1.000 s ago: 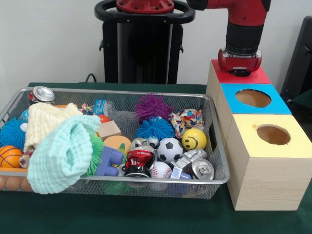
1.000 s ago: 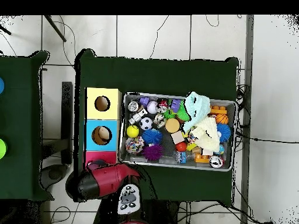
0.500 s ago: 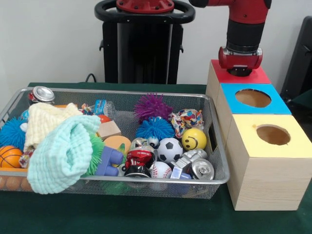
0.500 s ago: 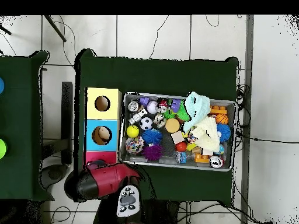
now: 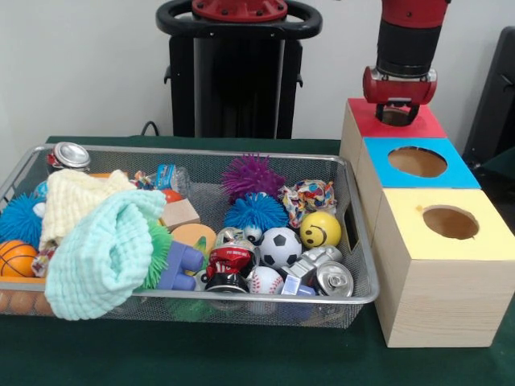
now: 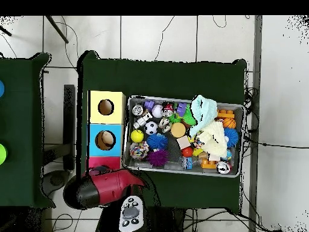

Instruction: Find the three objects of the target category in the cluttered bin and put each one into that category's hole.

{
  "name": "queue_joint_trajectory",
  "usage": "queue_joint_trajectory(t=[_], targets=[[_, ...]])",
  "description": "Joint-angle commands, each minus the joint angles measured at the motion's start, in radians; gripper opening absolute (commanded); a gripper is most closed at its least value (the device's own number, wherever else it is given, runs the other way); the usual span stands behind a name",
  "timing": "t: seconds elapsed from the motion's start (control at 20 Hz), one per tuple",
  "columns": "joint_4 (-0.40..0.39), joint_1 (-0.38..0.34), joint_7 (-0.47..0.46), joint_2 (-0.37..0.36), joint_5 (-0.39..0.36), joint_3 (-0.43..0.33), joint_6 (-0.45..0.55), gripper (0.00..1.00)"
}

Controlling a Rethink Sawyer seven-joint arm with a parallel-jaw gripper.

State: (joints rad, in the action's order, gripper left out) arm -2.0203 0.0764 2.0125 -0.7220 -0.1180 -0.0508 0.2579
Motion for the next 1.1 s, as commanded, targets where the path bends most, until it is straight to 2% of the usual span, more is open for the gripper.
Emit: queue_joint_trajectory(t=[0.05,0.4,1.1], targets=[[0.04,-0.028,0.058,-0.079,-0.011,-0.01,0.082,1.0],[0.039,-0.045,0.049,-0.101,-0.015,-0.022,0.116,1.0],[0.022,-0.053,0.052,-0.105,-0.026,-0.031,0.096,1.0]])
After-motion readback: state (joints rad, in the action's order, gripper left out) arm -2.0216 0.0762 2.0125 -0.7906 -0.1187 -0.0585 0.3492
